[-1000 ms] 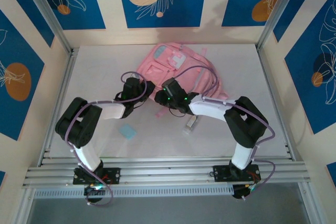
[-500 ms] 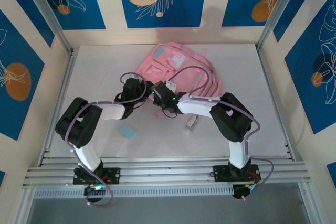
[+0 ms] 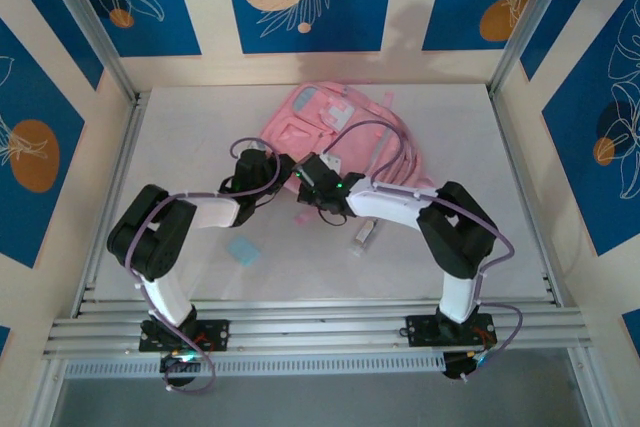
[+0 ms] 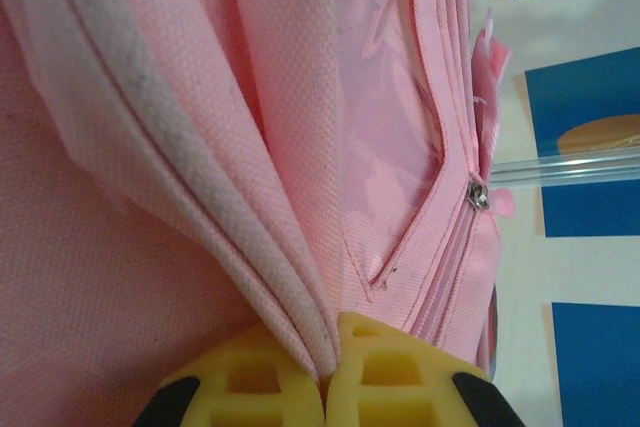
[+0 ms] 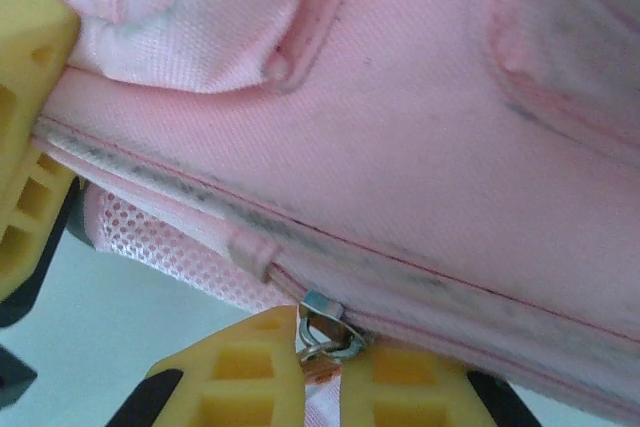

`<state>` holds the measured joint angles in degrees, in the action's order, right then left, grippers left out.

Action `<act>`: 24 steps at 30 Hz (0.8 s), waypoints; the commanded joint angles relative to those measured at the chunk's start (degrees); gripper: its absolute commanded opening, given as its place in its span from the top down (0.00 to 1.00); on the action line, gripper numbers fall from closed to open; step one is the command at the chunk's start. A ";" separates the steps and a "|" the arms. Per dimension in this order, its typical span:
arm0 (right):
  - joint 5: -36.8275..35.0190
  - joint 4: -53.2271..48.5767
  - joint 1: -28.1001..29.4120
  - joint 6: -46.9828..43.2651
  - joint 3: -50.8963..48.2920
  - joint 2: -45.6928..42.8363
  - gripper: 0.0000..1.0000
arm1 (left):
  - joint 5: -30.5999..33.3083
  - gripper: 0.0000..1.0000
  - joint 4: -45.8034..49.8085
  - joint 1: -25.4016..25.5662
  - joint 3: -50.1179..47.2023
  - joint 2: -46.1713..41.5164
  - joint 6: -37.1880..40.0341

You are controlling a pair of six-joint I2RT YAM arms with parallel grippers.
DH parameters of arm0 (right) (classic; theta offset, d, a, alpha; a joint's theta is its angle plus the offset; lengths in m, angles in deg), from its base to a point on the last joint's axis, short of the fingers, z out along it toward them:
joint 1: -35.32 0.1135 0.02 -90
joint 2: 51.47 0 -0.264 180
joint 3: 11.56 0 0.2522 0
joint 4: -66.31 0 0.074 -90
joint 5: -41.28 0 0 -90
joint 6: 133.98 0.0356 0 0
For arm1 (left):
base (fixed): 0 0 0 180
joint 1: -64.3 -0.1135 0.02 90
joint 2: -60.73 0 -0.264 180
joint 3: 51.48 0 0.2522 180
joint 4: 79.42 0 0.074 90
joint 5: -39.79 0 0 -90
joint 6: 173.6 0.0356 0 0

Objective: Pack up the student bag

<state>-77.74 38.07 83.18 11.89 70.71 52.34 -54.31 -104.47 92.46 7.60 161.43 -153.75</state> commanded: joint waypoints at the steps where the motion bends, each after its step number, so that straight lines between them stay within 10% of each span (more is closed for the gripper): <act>1: 3.35 -10.07 -0.45 -3.88 -2.36 -3.77 1.00 | -1.13 1.00 -1.90 -1.22 3.86 1.06 2.87; 11: 2.72 -30.19 -3.03 -19.16 -1.74 -5.99 1.00 | -2.60 1.00 0.23 -2.21 6.50 1.86 4.27; 24: -16.67 -48.54 -1.19 -35.23 0.13 -4.76 1.00 | -3.37 1.00 6.79 -6.20 11.90 4.25 9.47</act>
<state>-89.26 2.38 82.04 -19.41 72.53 48.08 -61.45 -96.47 90.04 15.97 164.71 -148.07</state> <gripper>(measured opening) 0.098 0.052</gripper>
